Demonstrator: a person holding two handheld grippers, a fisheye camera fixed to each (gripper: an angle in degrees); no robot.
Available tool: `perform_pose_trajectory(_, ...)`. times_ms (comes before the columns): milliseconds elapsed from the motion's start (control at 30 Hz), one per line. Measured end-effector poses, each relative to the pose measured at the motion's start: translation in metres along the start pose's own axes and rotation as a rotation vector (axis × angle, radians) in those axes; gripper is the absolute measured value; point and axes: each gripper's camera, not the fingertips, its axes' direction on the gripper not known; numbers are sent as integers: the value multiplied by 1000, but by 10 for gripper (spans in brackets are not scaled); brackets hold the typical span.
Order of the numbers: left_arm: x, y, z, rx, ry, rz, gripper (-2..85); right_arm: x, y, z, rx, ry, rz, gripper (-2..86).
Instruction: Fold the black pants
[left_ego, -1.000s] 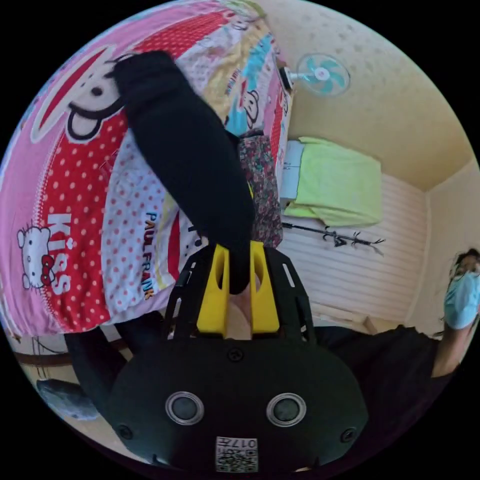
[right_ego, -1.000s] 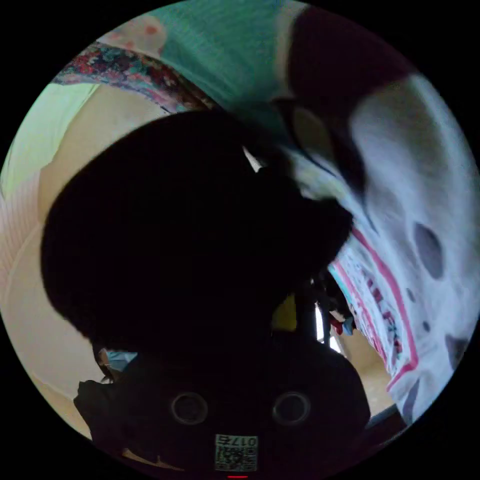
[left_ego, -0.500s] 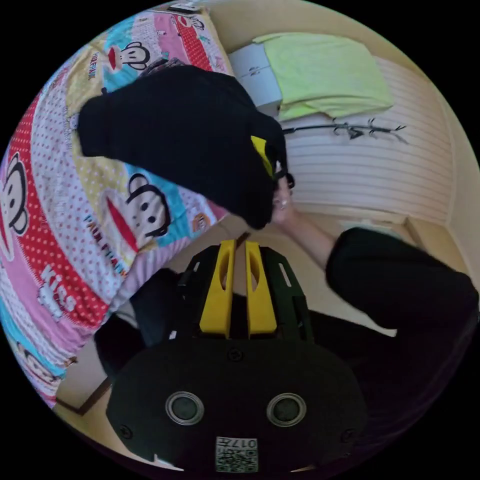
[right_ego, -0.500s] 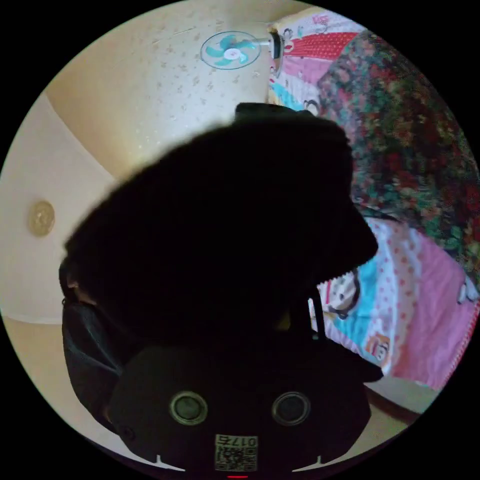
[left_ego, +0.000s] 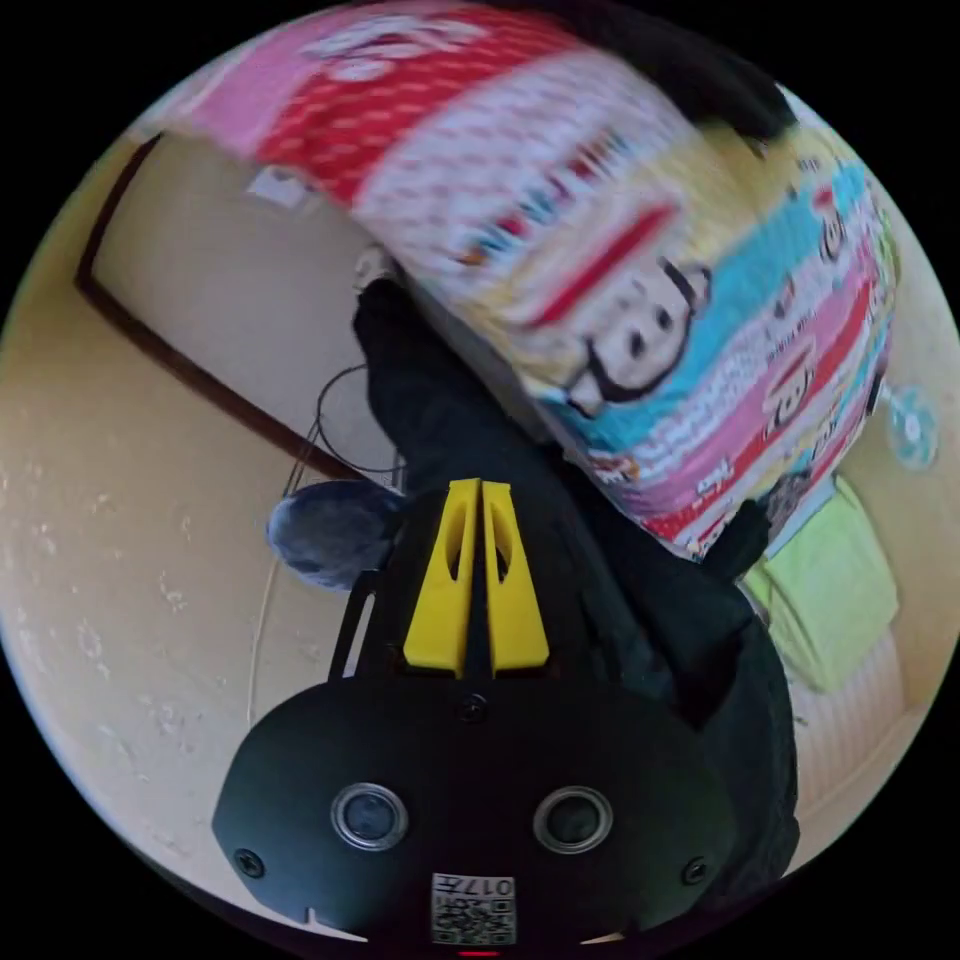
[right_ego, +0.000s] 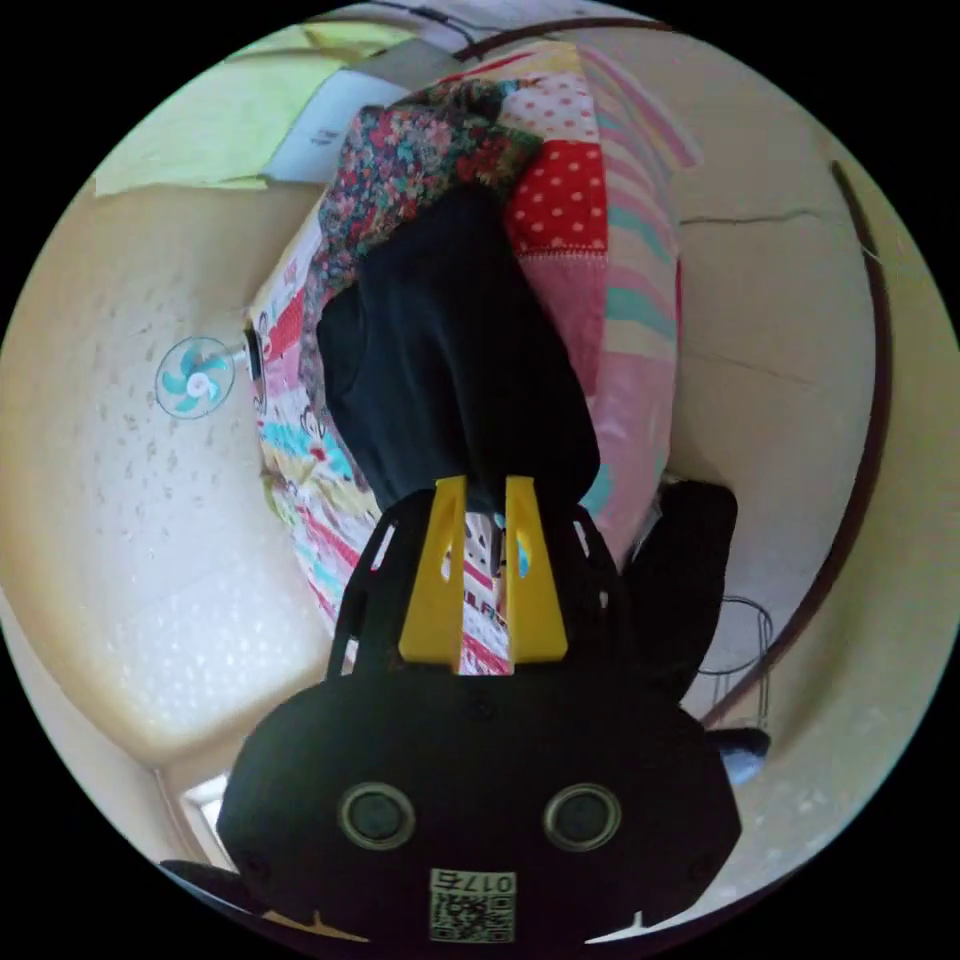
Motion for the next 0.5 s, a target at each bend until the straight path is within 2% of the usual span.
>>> perform_pose_trajectory(100,-78,20,-45,59,25,-59,27,27,73,28,-7,-74,134,30)
perform_pose_trajectory(167,-120,29,-96,169,173,-47,64,30,121,51,15,-75,141,20)
perform_pose_trajectory(233,-146,31,-147,266,326,-38,81,29,164,89,-83,-116,104,13)
perform_pose_trajectory(300,-165,34,-212,417,440,-17,89,24,221,150,-306,-219,11,7)
perform_pose_trajectory(333,-173,35,-261,532,486,12,93,22,235,163,-355,-241,-18,6)
perform_pose_trajectory(433,-170,33,-378,766,509,122,111,13,307,214,-567,-305,-159,4)
perform_pose_trajectory(500,-157,24,-429,830,471,185,115,12,353,232,-695,-365,-297,3)
